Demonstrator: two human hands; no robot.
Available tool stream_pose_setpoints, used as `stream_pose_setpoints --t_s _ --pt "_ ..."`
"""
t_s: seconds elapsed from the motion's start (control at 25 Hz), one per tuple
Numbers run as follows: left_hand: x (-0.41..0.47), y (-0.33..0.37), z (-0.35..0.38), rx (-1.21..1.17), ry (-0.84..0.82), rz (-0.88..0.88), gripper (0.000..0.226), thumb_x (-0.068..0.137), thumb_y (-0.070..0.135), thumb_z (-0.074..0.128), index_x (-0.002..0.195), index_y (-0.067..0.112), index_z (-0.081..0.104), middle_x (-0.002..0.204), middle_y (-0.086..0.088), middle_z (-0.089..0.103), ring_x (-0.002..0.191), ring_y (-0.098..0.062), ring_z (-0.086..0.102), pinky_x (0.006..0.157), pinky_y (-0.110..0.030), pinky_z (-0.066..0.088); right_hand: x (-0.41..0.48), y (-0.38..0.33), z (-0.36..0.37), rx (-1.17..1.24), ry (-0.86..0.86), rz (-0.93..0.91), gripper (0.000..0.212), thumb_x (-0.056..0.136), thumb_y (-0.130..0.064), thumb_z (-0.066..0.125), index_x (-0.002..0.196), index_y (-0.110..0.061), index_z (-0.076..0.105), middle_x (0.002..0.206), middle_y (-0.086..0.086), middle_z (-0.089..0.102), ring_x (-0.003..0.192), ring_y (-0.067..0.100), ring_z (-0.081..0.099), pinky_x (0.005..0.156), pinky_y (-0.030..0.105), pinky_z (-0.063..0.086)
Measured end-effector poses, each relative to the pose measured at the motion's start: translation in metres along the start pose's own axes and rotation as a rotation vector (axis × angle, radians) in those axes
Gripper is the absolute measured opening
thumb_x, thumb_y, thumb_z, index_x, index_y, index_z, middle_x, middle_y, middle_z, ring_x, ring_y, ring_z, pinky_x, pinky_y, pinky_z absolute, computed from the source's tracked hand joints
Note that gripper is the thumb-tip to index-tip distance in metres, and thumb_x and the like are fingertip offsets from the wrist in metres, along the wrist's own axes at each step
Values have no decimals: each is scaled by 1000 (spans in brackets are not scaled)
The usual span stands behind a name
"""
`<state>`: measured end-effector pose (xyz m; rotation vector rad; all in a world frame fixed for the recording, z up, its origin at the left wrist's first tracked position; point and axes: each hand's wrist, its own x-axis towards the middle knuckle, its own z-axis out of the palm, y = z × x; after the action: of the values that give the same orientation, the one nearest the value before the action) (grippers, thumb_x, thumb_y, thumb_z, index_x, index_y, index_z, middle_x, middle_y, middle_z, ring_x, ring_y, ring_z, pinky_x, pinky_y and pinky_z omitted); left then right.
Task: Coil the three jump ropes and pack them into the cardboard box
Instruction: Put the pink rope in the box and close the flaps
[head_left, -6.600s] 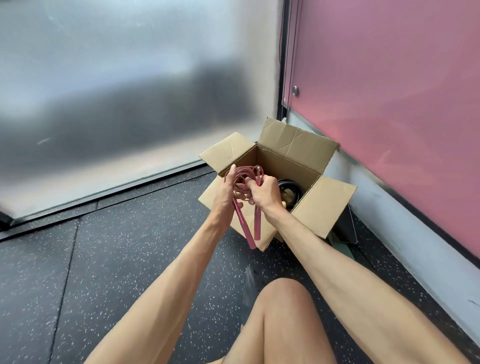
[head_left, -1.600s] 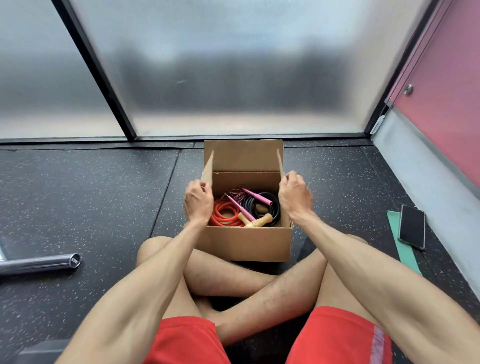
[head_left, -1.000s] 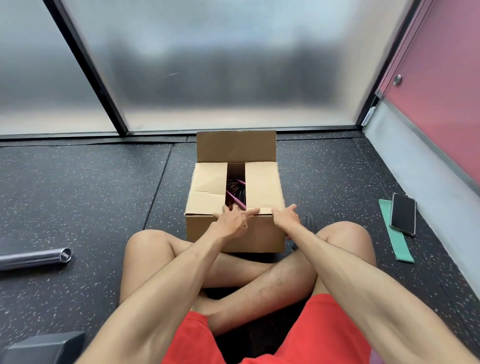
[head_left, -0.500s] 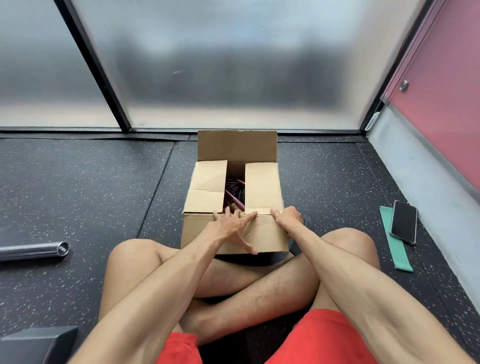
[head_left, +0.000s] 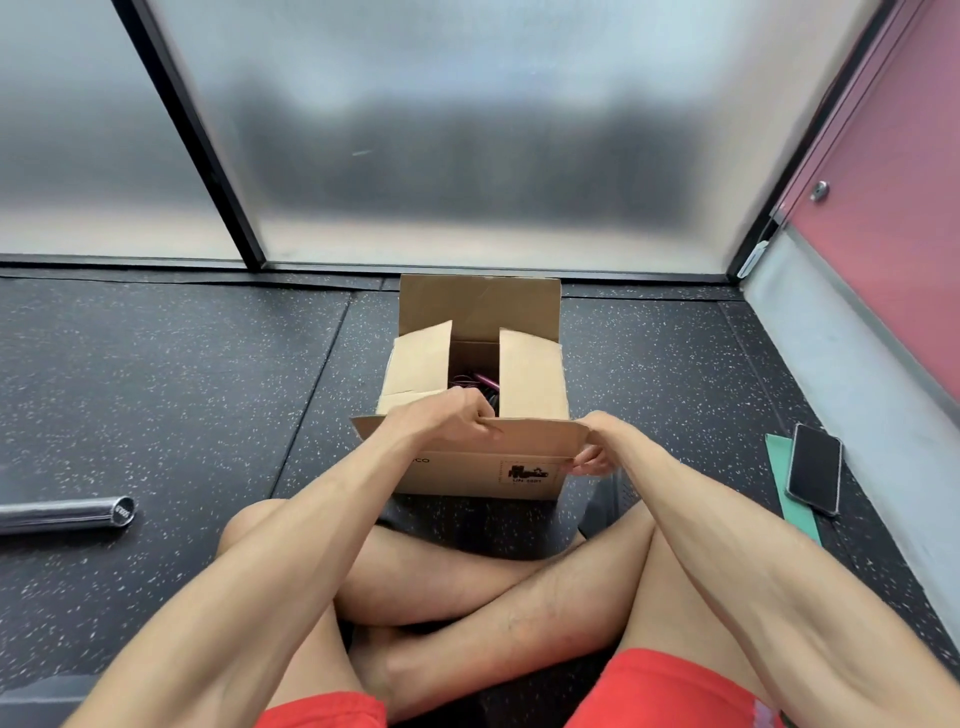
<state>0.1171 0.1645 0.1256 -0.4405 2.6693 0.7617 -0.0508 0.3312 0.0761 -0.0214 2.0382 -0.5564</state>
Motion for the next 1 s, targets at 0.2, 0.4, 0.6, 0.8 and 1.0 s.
stream_pose_setpoints --t_s 0.2,0.4,0.6,0.8,1.0 --pt "19 -10 -16 182 334 -77 59 71 66 75 93 12 64 92 3 55 92 -21 55 75 -35 44 19 -18 -20 168 190 -173 17 93 -15 54 93 -1 65 88 16 66 70 26 63 67 40 60" --pt "37 -38 -8 270 301 -288 89 67 92 47 110 15 61 118 -12 62 111 -32 55 96 -48 42 33 -44 -19 381 123 -445 29 99 -25 54 105 -4 74 101 9 70 73 13 59 56 24 46" --pt "60 -54 6 294 345 -316 86 79 84 43 126 13 52 130 -14 55 120 -31 51 105 -57 34 64 -60 -23 366 174 -392 43 102 -34 42 102 0 69 83 10 70 64 19 63 52 31 55" --pt "66 -81 46 135 474 -392 88 92 72 38 154 11 25 160 -22 21 151 -36 13 114 -61 -13 85 -82 -29 122 531 -514 25 89 -18 55 102 -5 73 105 14 74 102 34 67 95 42 52" --pt "60 -96 71 -134 658 -538 89 95 61 45 156 1 18 164 -24 8 153 -34 0 123 -50 -7 98 -120 -44 224 463 -563 58 89 -7 56 145 -5 41 128 14 62 117 27 60 101 36 47"
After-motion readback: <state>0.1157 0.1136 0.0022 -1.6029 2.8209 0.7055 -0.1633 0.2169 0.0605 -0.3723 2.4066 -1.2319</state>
